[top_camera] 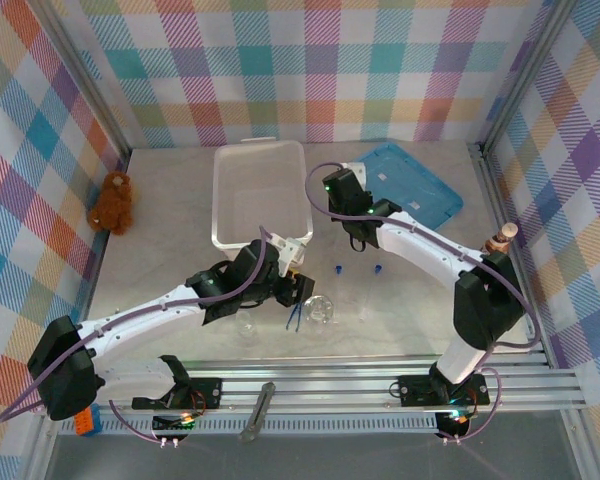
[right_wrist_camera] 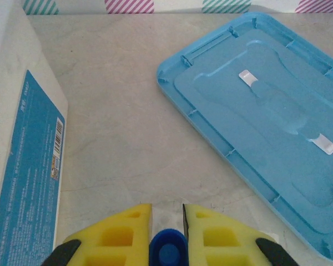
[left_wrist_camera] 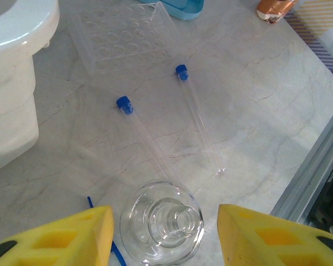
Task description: Organize the chemistry lab equipment
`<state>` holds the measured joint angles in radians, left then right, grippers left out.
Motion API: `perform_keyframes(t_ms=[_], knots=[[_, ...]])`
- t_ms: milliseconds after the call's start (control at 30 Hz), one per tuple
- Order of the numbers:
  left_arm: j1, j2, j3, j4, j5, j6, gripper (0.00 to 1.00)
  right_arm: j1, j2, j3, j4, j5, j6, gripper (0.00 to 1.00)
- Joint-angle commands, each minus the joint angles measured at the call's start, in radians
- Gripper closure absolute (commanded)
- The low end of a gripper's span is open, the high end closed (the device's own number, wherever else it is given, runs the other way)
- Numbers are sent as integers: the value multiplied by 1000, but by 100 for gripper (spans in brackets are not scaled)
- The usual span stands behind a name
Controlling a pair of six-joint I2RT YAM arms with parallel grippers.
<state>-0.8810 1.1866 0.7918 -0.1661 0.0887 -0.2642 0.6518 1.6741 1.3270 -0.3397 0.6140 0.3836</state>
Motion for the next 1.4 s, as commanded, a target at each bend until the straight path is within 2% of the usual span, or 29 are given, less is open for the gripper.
perform_keyframes(t_ms=[0,1200,1367], knots=[[3,-25,-15,14,20,-11,48,-13,24,39,32,19,6,84],[4,-29,-20,20,15,-15,47,-33,52,16,56,-23,46,85],[4,-25,-21,22,17,-17,48,-33,49,3,60,-23,47,82]])
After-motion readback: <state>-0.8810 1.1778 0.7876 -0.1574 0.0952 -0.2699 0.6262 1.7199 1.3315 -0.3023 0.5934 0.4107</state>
